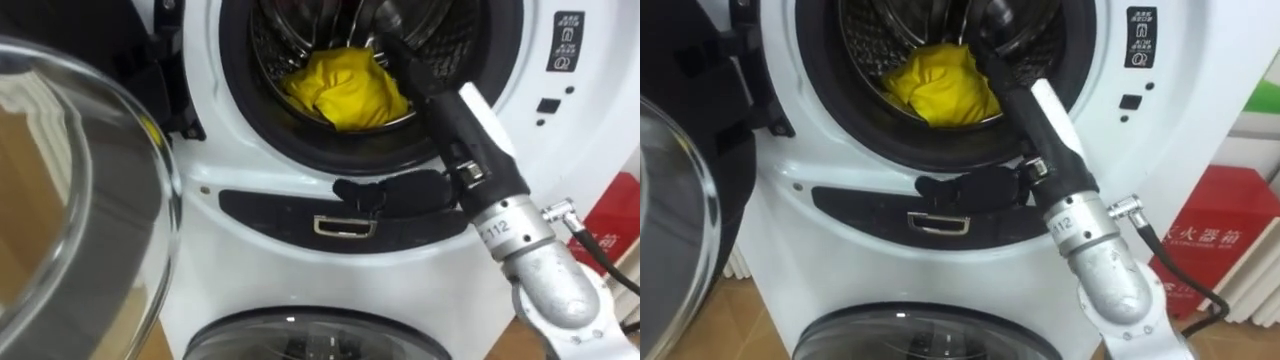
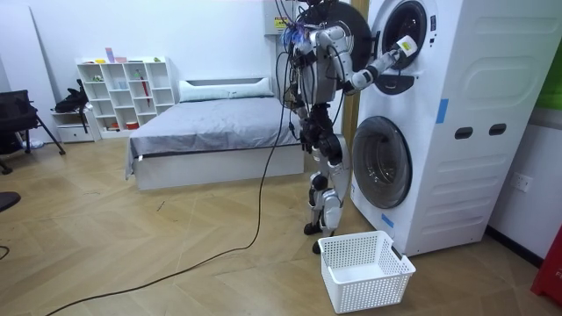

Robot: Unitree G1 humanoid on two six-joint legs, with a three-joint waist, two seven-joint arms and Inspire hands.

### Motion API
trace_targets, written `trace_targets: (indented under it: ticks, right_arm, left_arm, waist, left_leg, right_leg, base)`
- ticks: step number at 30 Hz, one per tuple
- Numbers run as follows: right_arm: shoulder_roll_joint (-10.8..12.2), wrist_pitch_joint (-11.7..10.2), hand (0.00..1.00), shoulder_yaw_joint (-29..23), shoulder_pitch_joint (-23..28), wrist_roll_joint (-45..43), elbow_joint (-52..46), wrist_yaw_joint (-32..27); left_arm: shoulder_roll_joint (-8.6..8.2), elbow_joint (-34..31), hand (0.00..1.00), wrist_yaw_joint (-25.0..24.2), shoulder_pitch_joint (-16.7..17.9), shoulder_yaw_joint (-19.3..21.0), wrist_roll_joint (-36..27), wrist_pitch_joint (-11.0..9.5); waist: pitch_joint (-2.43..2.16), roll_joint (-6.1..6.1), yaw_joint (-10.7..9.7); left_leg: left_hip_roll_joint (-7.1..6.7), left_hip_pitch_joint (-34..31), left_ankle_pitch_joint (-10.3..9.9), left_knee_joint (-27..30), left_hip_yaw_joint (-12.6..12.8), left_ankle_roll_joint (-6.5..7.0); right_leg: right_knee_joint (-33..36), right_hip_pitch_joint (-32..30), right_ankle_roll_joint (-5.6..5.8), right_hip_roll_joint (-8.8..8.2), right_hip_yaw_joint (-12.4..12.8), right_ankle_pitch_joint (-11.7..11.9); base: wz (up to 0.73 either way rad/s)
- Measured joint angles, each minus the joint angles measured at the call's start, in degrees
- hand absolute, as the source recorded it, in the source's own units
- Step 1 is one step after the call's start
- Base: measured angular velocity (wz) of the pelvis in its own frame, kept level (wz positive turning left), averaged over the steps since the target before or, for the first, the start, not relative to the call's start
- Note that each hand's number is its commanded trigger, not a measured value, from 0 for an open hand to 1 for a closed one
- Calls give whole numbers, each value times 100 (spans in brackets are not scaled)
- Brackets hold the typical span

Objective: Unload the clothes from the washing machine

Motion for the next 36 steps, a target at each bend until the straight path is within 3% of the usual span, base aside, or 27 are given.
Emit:
trace_targets:
  ticks: [3,6,9,14,25,29,34,36]
  right_arm:
    - [-3,31,0,-98,-83,-590,-409,-141]
    - [40,11,0,-133,-526,-659,-725,-414]
    - [175,150,0,-123,-585,-667,-706,-439]
    - [222,115,0,-110,-586,-666,-842,-446]
    - [62,-477,0,-139,-568,-204,-647,-774]
    - [-153,-503,0,-157,-573,143,-629,-788]
    - [-186,-541,0,-189,-610,240,-400,-784]
    - [-251,-695,0,-223,-641,236,-183,-738]
  left_arm:
    - [0,0,0,4,9,-2,1,15]
    - [17,-1,0,12,-4,-17,-3,98]
    - [9,0,0,55,-92,-25,-14,102]
    - [5,10,0,62,-120,-25,-23,108]
    - [-29,-49,0,169,-47,-12,2,182]
    - [-29,-73,0,162,-5,10,1,263]
    - [-8,-158,0,115,-13,47,-10,346]
    - [-4,-178,0,95,-37,51,-2,340]
  waist:
    - [-49,-62,41]
    - [-62,-101,91]
    - [-28,-167,173]
    - [-38,-182,261]
    - [-3,-193,91]
    - [8,-212,58]
    - [37,-230,15]
    - [43,-221,12]
  left_leg:
    - [-1,42,9,-57,-1,-14]
    - [9,168,6,-155,2,-20]
    - [19,301,-33,-215,-2,-47]
    - [17,344,-48,-310,8,-39]
    - [31,442,-119,-378,-100,-88]
    - [20,447,-119,-371,-160,-89]
    - [-7,513,-138,-347,-269,-106]
    - [-7,499,-140,-296,-296,-107]
  right_leg:
    - [-23,69,0,8,0,-3]
    - [-131,208,13,40,1,-2]
    - [-215,340,1,64,-11,-32]
    - [-211,358,-47,73,15,-64]
    - [-307,544,-77,102,-127,-186]
    - [-308,565,-76,94,-166,-202]
    - [-302,632,-3,62,-279,-314]
    - [-297,648,-4,58,-319,-313]
  base:
    - [0]
    - [0]
    - [0]
    - [0]
    - [7]
    - [6]
    - [12]
    - [9]
